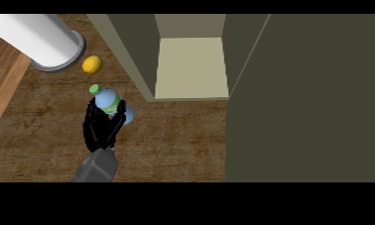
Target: Pick up the bottled water, place it into the cabinet and close the cabinet
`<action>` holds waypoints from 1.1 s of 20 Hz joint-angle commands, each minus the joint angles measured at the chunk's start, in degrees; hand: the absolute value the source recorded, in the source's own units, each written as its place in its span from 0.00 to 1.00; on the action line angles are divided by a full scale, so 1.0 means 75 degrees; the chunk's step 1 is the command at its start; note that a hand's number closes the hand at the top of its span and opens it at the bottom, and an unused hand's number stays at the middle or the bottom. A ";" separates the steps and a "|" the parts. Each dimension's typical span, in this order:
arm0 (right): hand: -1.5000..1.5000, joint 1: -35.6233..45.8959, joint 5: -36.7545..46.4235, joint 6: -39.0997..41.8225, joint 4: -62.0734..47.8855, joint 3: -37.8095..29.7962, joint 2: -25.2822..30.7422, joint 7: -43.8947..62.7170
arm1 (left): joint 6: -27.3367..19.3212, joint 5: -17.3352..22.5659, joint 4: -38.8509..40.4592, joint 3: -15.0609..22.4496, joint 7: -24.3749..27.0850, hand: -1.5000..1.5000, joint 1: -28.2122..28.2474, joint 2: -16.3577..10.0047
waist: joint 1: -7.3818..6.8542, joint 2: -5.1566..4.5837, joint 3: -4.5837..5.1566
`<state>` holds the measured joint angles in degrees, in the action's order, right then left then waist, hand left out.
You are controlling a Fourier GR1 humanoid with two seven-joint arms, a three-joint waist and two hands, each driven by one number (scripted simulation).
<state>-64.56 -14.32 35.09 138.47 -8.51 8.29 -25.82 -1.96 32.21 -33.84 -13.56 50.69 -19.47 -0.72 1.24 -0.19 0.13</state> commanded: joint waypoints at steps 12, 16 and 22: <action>0.00 -0.0249 -0.0903 0.0233 0.0868 -0.0486 0.0139 0.0095 | 0.0876 -0.0748 0.0314 0.0720 0.0493 1.00 -0.0170 -0.0132 | -0.0048 0.0049 -0.0012; 0.00 -0.0230 -0.0807 0.0073 0.1059 -0.0248 0.0057 0.0282 | 0.1842 -0.1083 0.0176 0.1257 0.0630 1.00 0.0183 -0.0114 | -0.0084 0.0034 -0.0007; 0.00 -0.0206 -0.0840 -0.0034 0.1326 -0.0297 0.0089 0.0503 | 0.1274 -0.1182 -0.1466 0.1731 -0.0516 1.00 0.0312 -0.0071 | -0.0187 0.0083 -0.0021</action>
<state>-62.80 -15.01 34.87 138.18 -9.51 8.94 -25.32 9.40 24.37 -38.74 -2.98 50.51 -17.68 -1.73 0.01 0.21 0.01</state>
